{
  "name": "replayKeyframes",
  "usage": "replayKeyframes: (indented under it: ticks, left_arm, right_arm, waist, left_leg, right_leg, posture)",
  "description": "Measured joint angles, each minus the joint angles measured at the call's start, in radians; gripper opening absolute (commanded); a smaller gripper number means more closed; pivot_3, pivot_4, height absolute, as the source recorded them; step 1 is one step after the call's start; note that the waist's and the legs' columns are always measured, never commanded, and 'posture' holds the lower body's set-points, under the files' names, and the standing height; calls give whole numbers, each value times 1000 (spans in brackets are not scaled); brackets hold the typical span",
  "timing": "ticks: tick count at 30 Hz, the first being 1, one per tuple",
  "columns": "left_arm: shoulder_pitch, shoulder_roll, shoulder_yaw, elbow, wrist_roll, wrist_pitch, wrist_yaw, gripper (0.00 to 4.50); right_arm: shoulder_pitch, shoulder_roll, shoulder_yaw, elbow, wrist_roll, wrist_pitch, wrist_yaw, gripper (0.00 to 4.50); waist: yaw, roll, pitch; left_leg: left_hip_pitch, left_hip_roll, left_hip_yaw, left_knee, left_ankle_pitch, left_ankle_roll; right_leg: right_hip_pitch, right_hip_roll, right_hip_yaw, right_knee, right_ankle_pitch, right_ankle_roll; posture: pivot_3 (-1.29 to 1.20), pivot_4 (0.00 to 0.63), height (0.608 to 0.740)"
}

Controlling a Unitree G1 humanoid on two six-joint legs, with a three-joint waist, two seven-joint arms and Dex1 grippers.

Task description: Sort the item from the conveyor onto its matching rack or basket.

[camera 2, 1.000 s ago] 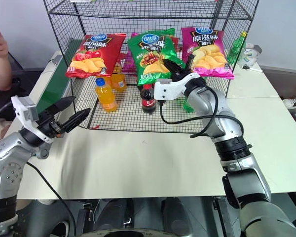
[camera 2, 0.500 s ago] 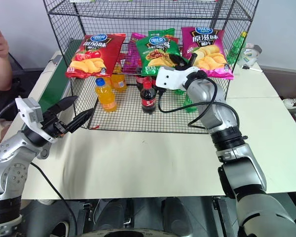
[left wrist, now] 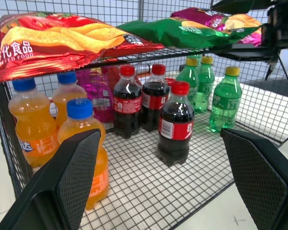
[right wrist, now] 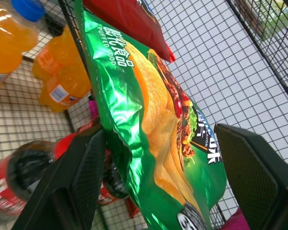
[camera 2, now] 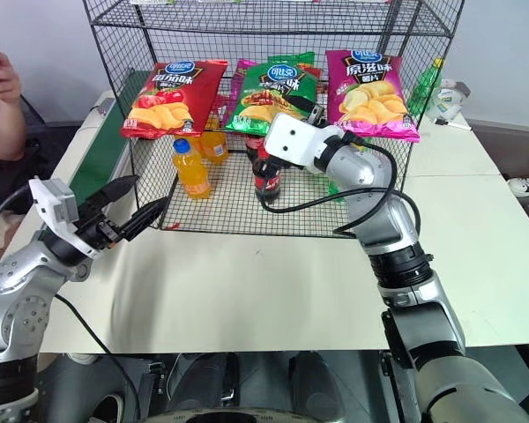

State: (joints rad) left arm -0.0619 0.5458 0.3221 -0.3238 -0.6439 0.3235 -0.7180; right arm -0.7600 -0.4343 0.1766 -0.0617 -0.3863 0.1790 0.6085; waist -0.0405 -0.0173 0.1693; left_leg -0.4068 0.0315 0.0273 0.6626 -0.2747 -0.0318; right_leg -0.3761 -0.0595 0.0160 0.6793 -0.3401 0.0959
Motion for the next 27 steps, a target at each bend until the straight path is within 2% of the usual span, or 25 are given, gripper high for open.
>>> replayKeyframes:
  ticks: [6,10,13,17,21,24,27]
  left_arm:
    - [-7,5,-16,0,1,3,-2,4308]
    - [15,38,-8,0,-1,40,2,4308]
    - [40,44,10,-2,-24,63,-5,4308]
    - [72,55,59,-16,-47,75,3,4308]
    - [126,103,134,-17,-47,132,50,4308]
    - [146,133,159,-14,-56,176,53,4308]
    - [155,164,167,5,-38,173,42,4308]
  right_arm:
    - [77,22,-68,-101,249,35,102,3654]
    - [139,5,-184,-151,458,99,172,3654]
    - [211,-28,-226,-211,579,134,233,3654]
    - [361,-73,-272,-364,837,291,310,3654]
    - [523,-195,-397,-422,1080,478,363,3654]
    - [630,-248,-439,-403,1122,497,411,3654]
    - [735,-266,-442,-338,1070,415,453,3654]
  waist:
    - [-2,0,0]
    - [-1,0,0]
    - [-1,0,0]
    - [0,0,0]
    - [2,0,0]
    - [6,0,0]
    - [9,0,0]
  left_leg:
    - [0,0,0,0,0,0]
    - [0,0,0,0,0,1]
    - [0,0,-1,0,0,1]
    - [0,1,-1,-1,0,1]
    - [1,1,-2,-1,-1,2]
    - [1,0,-2,-1,-1,2]
    - [1,0,-1,-1,-1,2]
  right_leg:
    - [0,0,0,0,0,0]
    - [1,0,0,0,0,0]
    - [1,0,0,-1,0,0]
    - [1,0,0,-2,0,0]
    - [4,-1,-1,-5,0,0]
    - [4,-1,-1,-6,0,0]
    - [4,-1,-1,-7,0,0]
  posture:
    - [0,150,739]
    - [0,150,739]
    - [0,150,739]
    - [0,150,739]
    - [0,150,739]
    - [0,150,739]
    - [0,150,739]
